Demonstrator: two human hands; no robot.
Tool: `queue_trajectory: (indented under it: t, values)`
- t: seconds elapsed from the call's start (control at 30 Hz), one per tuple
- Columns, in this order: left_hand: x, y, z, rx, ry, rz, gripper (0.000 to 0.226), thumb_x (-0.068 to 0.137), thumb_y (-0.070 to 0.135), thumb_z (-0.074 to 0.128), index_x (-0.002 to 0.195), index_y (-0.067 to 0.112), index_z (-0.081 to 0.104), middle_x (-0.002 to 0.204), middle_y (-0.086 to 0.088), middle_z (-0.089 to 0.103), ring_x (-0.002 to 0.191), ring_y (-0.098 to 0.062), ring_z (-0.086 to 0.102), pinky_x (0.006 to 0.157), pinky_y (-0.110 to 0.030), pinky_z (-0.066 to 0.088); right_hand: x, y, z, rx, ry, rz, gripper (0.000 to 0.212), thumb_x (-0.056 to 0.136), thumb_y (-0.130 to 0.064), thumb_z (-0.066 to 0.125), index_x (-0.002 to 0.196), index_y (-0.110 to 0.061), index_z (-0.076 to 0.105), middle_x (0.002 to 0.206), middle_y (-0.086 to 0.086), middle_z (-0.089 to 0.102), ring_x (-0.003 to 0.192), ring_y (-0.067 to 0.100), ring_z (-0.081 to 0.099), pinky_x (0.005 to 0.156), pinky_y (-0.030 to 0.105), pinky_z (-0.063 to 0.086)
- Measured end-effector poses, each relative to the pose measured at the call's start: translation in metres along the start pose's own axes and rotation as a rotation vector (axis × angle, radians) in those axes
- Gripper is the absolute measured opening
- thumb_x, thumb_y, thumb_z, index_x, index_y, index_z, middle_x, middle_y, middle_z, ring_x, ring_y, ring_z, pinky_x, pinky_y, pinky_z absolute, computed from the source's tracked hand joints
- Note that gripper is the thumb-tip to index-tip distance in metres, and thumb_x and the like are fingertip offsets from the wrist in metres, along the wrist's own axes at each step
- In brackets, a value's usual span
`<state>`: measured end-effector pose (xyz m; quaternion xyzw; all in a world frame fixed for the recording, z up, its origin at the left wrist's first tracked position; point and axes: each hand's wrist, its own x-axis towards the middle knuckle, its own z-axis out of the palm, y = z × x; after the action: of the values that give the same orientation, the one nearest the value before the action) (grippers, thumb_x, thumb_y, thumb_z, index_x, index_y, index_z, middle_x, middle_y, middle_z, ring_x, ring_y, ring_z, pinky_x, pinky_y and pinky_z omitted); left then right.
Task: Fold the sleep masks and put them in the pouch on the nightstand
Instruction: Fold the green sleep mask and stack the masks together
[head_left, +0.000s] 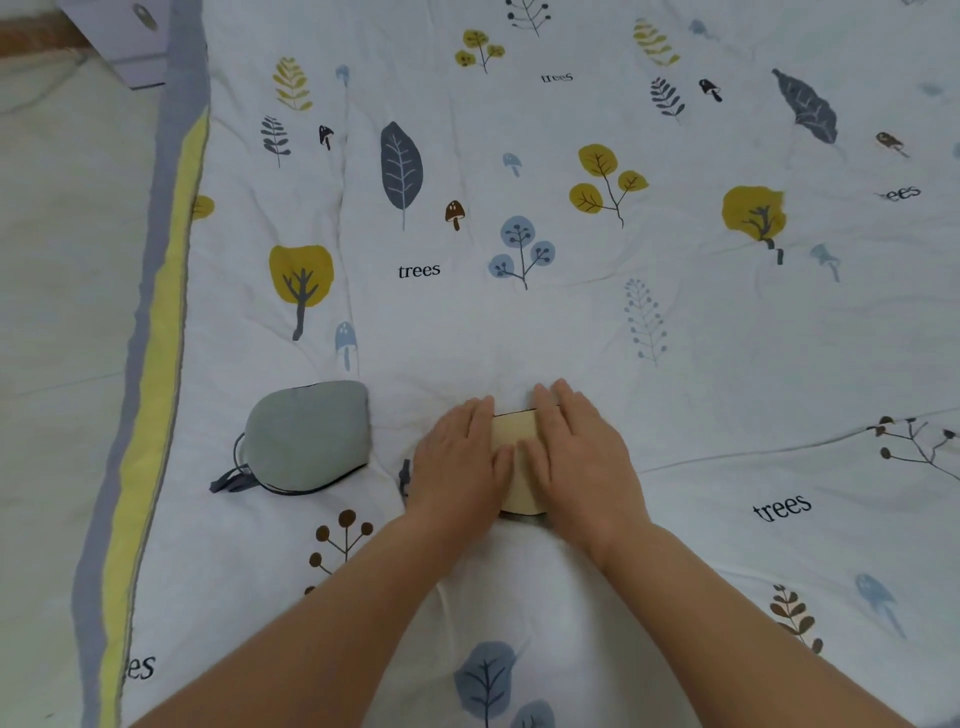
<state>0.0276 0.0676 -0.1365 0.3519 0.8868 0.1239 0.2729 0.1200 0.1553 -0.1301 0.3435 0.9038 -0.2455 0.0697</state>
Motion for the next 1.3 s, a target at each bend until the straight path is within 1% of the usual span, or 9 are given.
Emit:
queue_trajectory:
  t: [0.07, 0.13, 0.27, 0.4, 0.63, 0.8, 0.93, 1.13, 1.3]
  values:
    - [-0.003, 0.002, -0.007, -0.050, 0.082, -0.097, 0.051, 0.091, 0.031, 0.038, 0.139, 0.015, 0.032, 0.137, -0.010, 0.043, 0.126, -0.027, 0.037, 0.104, -0.039, 0.032, -0.001, -0.002, -0.009, 0.114, 0.085, 0.092, 0.056, 0.097, -0.031, 0.034, 0.149, -0.018, 0.019, 0.151, 0.010, 0.030, 0.132, 0.027, 0.034, 0.106, 0.039, 0.032]
    - [-0.006, 0.003, -0.012, -0.178, 0.029, -0.213, 0.046, 0.090, 0.033, 0.040, 0.132, 0.014, 0.039, 0.128, -0.010, 0.049, 0.118, -0.029, 0.044, 0.099, -0.040, 0.036, -0.002, -0.006, -0.013, 0.191, 0.081, 0.183, 0.056, 0.096, -0.031, 0.035, 0.148, -0.019, 0.019, 0.140, 0.009, 0.038, 0.122, 0.026, 0.040, 0.096, 0.038, 0.038]
    - [-0.007, -0.001, -0.018, -0.390, -0.075, -0.285, 0.038, 0.092, 0.032, 0.041, 0.127, 0.015, 0.044, 0.125, -0.009, 0.055, 0.111, -0.026, 0.052, 0.093, -0.035, 0.041, -0.003, -0.014, -0.014, 0.269, -0.036, 0.268, 0.053, 0.095, -0.034, 0.040, 0.143, -0.017, 0.026, 0.130, 0.010, 0.047, 0.115, 0.029, 0.049, 0.092, 0.038, 0.041]
    - [-0.011, -0.004, -0.026, -0.423, -0.085, -0.275, 0.037, 0.095, 0.028, 0.036, 0.127, 0.014, 0.046, 0.126, -0.009, 0.057, 0.113, -0.024, 0.051, 0.093, -0.032, 0.040, -0.003, -0.023, -0.018, 0.411, -0.021, 0.314, 0.036, 0.090, -0.031, 0.051, 0.120, -0.014, 0.043, 0.108, 0.010, 0.060, 0.092, 0.027, 0.054, 0.080, 0.035, 0.042]
    - [-0.026, -0.026, -0.064, -0.434, 0.108, -0.212, 0.030, 0.094, 0.029, 0.040, 0.114, 0.011, 0.053, 0.112, -0.009, 0.061, 0.093, -0.018, 0.051, 0.079, -0.028, 0.037, 0.004, -0.059, -0.023, 0.540, 0.064, 0.191, 0.021, 0.086, -0.029, 0.056, 0.094, -0.022, 0.037, 0.070, -0.009, 0.047, 0.072, 0.020, 0.050, 0.058, 0.031, 0.036]
    - [-0.024, -0.060, -0.097, -0.349, 0.251, -0.205, 0.033, 0.094, 0.024, 0.039, 0.121, 0.012, 0.053, 0.118, -0.008, 0.059, 0.098, -0.017, 0.049, 0.082, -0.027, 0.035, 0.021, -0.102, -0.016, 0.624, 0.069, 0.080, 0.024, 0.085, -0.027, 0.058, 0.095, -0.023, 0.037, 0.070, -0.012, 0.044, 0.066, 0.014, 0.046, 0.058, 0.029, 0.036]
    - [-0.022, -0.093, -0.112, -0.236, 0.295, -0.292, 0.037, 0.095, 0.025, 0.035, 0.127, 0.012, 0.050, 0.123, -0.014, 0.055, 0.107, -0.027, 0.052, 0.087, -0.032, 0.039, 0.033, -0.138, 0.000, 0.622, 0.041, 0.010, 0.024, 0.085, -0.026, 0.057, 0.103, -0.017, 0.043, 0.072, -0.010, 0.045, 0.069, 0.014, 0.048, 0.060, 0.027, 0.036]
    - [-0.012, -0.128, -0.111, -0.189, 0.288, -0.387, 0.039, 0.097, 0.025, 0.032, 0.128, 0.011, 0.049, 0.127, -0.018, 0.047, 0.107, -0.031, 0.053, 0.092, -0.037, 0.043, 0.045, -0.164, 0.025, 0.513, -0.040, -0.005, 0.040, 0.088, -0.030, 0.054, 0.121, -0.012, 0.043, 0.107, 0.006, 0.055, 0.099, 0.026, 0.055, 0.077, 0.031, 0.039]
    - [-0.005, -0.141, -0.100, -0.166, 0.207, -0.399, 0.041, 0.096, 0.030, 0.026, 0.125, 0.013, 0.051, 0.120, -0.019, 0.051, 0.110, -0.033, 0.047, 0.094, -0.040, 0.040, 0.054, -0.166, 0.038, 0.498, -0.158, 0.093, 0.063, 0.085, -0.039, 0.057, 0.136, -0.012, 0.032, 0.130, 0.010, 0.048, 0.116, 0.028, 0.050, 0.095, 0.040, 0.043]
